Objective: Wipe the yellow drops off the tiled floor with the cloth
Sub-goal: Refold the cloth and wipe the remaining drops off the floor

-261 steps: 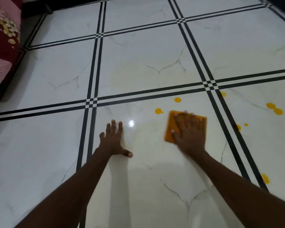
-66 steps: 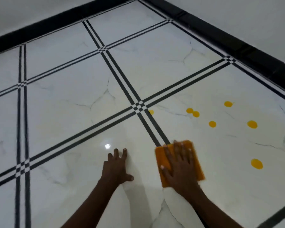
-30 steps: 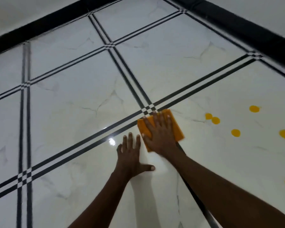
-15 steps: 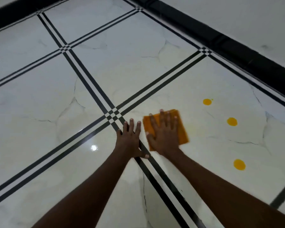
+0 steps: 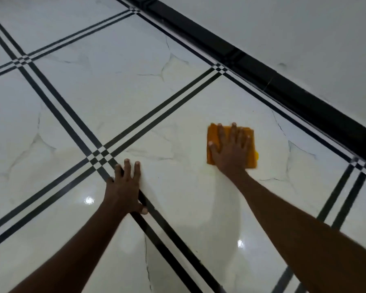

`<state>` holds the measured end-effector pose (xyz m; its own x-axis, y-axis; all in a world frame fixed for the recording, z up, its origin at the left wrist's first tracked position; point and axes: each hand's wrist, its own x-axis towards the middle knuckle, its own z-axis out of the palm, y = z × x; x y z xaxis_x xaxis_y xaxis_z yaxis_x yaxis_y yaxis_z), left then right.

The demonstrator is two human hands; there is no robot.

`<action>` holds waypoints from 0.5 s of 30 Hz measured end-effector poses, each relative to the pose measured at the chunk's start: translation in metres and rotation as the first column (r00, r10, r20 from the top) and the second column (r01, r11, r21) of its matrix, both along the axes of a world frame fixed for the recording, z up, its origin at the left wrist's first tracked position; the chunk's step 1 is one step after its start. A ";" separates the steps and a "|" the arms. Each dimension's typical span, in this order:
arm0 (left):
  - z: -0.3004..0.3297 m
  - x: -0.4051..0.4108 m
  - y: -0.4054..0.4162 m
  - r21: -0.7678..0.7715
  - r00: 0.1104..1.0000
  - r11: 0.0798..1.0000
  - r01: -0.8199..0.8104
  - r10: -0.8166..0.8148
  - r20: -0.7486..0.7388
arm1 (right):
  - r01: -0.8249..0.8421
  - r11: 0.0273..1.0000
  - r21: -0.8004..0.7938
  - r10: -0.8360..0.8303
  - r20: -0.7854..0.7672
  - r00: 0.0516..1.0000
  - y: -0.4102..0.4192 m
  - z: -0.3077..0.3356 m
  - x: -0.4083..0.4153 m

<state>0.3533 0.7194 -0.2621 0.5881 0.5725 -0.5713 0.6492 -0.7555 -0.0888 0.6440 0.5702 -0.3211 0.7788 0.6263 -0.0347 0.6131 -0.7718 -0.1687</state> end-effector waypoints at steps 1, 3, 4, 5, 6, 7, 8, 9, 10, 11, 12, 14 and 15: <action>0.001 0.008 -0.002 -0.028 1.000 0.999 -0.020 0.021 0.013 | 0.033 0.999 0.007 -0.033 0.011 0.999 -0.011 0.001 -0.016; 0.002 0.031 -0.005 -0.065 0.995 0.998 -0.019 0.025 0.094 | 0.025 0.999 0.024 -0.025 0.028 0.999 -0.015 0.002 -0.066; 0.001 0.045 -0.007 -0.076 0.989 0.997 0.003 0.008 0.145 | -0.020 0.999 0.026 0.019 0.019 1.000 -0.009 0.003 -0.087; -0.002 0.059 -0.010 -0.085 0.985 0.996 0.027 -0.012 0.175 | -0.071 0.997 0.028 0.071 0.013 0.997 0.000 0.002 -0.101; -0.005 0.071 -0.012 -0.090 0.984 0.995 0.050 -0.033 0.177 | -0.123 0.992 0.038 0.123 0.004 0.992 0.011 0.002 -0.104; -0.008 0.079 -0.015 -0.086 0.986 0.994 0.066 -0.052 0.156 | -0.175 0.984 0.040 0.175 -0.001 0.985 0.020 0.002 -0.100; -0.011 0.082 -0.016 -0.071 0.988 0.995 0.074 -0.063 0.139 | -0.241 0.970 0.029 0.241 -0.006 0.970 0.028 0.003 -0.090; -0.013 0.082 -0.016 -0.054 0.989 0.995 0.082 -0.074 0.130 | -0.293 0.956 0.010 0.293 -0.013 0.956 0.031 0.002 -0.073; -0.014 0.077 -0.015 -0.038 0.989 0.995 0.092 -0.086 0.122 | -0.302 0.953 0.002 0.302 -0.018 0.953 0.031 0.000 -0.055; -0.013 0.072 -0.012 -0.023 0.988 0.994 0.104 -0.100 0.119 | -0.250 0.968 -0.004 0.250 -0.026 0.968 0.026 -0.002 -0.036; -0.012 0.070 -0.011 -0.016 0.987 0.994 0.111 -0.109 0.118 | -0.142 0.990 -0.014 0.142 -0.016 0.990 0.012 -0.003 -0.015; -0.009 0.073 -0.013 -0.018 0.987 0.992 0.122 -0.120 0.109 | 0.082 0.996 -0.021 -0.081 0.023 0.996 -0.045 -0.004 0.022; -0.006 0.075 -0.014 -0.012 0.986 0.992 0.129 -0.127 0.107 | 0.156 0.988 -0.017 -0.155 0.023 0.988 -0.078 -0.001 0.027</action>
<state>0.4283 0.7052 -0.2681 0.7136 0.4784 -0.5118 0.5523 -0.8336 -0.0091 0.6714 0.4918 -0.3224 0.8674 0.4969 -0.0271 0.4887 -0.8609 -0.1415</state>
